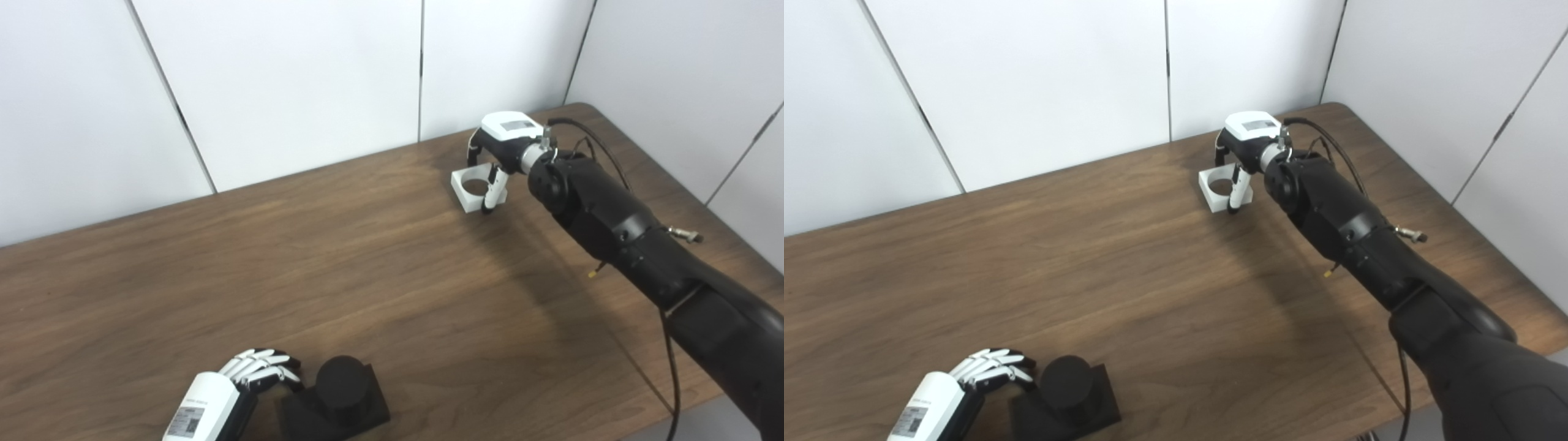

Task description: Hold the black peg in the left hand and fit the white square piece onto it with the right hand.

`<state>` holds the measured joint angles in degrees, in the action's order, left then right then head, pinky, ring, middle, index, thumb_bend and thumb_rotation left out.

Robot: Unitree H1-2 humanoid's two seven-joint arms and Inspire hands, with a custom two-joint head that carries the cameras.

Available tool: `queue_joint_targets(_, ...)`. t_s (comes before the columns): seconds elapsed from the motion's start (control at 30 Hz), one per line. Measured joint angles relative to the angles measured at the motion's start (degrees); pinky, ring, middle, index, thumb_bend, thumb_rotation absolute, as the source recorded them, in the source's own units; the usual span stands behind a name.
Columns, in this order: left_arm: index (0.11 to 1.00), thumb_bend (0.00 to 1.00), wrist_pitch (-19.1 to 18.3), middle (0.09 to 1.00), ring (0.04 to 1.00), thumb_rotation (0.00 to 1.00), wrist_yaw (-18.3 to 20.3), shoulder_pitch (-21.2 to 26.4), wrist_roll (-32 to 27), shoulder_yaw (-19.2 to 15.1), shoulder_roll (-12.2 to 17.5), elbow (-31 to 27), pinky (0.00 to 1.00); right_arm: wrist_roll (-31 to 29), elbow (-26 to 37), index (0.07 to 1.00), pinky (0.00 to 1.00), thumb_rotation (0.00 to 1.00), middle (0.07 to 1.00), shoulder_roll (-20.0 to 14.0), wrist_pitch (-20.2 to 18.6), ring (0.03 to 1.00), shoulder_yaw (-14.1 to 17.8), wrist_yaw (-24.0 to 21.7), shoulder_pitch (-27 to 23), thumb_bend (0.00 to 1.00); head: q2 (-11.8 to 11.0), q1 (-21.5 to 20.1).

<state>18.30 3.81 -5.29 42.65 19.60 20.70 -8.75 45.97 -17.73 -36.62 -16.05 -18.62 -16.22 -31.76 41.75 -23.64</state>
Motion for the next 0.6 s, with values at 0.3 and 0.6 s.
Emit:
queue_joint_targets(0.3,0.486,0.52,-1.2,0.753,0.804,0.04,1.1,-0.2,0.1,-0.1,-0.2,-1.1,0.81,0.8,2.4,0.484,0.80,0.13,0.758,-0.1,0.3,0.842,0.2,0.9,1.4,0.52,0.4,1.3)
queue_joint_targets(0.6,0.486,0.52,-2.5,0.753,0.801,0.05,1.6,-0.5,1.2,-0.1,-1.2,-1.9,0.81,1.6,34.8,0.485,0.93,0.13,0.780,-2.0,-1.7,0.902,-0.2,-16.6,4.4,0.52,2.3,6.2)
